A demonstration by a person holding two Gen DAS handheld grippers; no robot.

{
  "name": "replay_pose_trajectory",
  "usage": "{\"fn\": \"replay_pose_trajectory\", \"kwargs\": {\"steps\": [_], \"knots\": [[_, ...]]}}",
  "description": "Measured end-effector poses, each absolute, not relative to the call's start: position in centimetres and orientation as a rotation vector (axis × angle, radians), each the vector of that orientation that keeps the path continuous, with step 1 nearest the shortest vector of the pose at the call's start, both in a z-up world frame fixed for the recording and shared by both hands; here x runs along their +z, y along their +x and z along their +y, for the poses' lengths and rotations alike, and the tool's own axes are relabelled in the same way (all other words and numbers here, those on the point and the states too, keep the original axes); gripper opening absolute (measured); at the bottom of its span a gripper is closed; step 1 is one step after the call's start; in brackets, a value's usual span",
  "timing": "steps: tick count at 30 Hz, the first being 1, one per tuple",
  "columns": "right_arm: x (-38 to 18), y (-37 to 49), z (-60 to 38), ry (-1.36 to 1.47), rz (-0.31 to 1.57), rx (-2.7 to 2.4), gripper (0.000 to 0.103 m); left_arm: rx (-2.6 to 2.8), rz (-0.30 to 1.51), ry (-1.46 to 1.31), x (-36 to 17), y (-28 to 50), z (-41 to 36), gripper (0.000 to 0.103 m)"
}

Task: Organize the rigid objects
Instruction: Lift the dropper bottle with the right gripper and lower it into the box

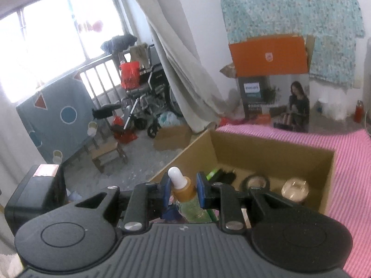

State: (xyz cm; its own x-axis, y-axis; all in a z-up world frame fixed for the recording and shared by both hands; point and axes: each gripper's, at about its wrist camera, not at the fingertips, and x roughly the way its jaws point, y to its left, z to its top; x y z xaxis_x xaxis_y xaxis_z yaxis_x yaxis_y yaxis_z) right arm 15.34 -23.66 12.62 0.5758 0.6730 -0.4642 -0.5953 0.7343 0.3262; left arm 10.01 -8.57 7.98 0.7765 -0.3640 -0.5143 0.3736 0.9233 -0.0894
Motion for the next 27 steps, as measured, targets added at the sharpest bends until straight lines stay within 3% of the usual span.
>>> {"fn": "replay_pose_trajectory", "kwargs": {"steps": [13,27], "knots": [[6.3,26.4,-27.3,0.273,0.850,0.660,0.025,-0.433,0.758,-0.024,5.1,19.6,-12.2,0.031],[3.4,29.0,-25.9,0.176,0.919,0.634,0.026,-0.400,0.897,-0.066,3.2,23.0,-12.2,0.035]]}}
